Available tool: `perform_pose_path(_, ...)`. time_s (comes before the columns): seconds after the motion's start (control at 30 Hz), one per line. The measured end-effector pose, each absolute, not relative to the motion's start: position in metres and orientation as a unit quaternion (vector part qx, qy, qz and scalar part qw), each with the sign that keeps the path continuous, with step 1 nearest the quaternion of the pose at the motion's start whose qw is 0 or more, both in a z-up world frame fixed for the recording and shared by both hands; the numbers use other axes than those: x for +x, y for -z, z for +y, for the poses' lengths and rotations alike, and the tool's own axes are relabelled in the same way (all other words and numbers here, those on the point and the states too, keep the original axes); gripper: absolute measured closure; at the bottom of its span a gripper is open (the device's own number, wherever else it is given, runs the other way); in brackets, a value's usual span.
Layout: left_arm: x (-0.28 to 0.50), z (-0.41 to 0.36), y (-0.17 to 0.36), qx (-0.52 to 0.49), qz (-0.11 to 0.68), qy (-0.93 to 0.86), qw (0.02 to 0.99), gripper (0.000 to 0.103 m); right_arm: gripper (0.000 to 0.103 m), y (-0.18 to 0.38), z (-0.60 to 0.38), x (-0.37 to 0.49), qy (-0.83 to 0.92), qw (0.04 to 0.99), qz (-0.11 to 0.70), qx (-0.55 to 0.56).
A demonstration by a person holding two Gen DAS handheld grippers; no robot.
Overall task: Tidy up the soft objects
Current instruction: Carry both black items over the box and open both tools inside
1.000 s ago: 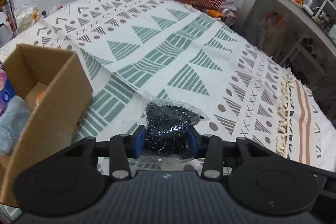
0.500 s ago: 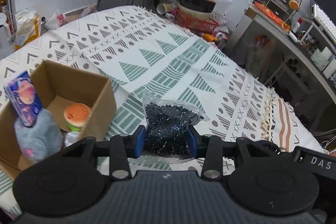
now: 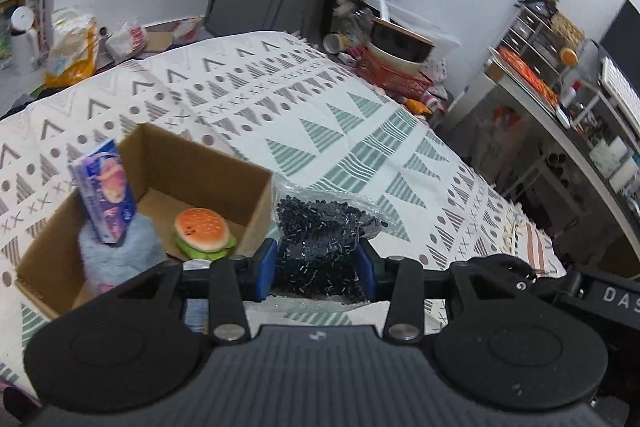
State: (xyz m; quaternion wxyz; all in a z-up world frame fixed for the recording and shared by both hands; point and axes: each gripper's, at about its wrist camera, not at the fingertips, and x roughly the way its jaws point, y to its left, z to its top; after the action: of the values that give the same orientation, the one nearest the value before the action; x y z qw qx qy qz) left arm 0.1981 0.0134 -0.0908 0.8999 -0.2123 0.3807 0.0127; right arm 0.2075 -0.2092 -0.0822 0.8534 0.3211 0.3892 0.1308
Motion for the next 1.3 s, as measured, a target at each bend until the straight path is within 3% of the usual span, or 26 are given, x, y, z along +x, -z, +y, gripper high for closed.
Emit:
perform_pose_path(0.7, 0.205, 0.117, 0.105, -0.279, 0.371, -0.063, 0.883, 0.062, 0.077, 0.078, -0.114, 0.23, -0.173, 0.852, 0.403, 0.285)
perform_pose_path(1.07, 0.218, 0.136, 0.11, -0.283, 0.364, -0.076, 0.884, 0.062, 0.077, 0.095, -0.078, 0.257, -0.195, 0.841, 0.423, 0.275)
perform_pose_path(1.3, 0.225, 0.143, 0.112, -0.302, 0.349, -0.092, 0.883, 0.048, 0.077, 0.11, -0.069, 0.271, -0.198, 0.832, 0.437, 0.278)
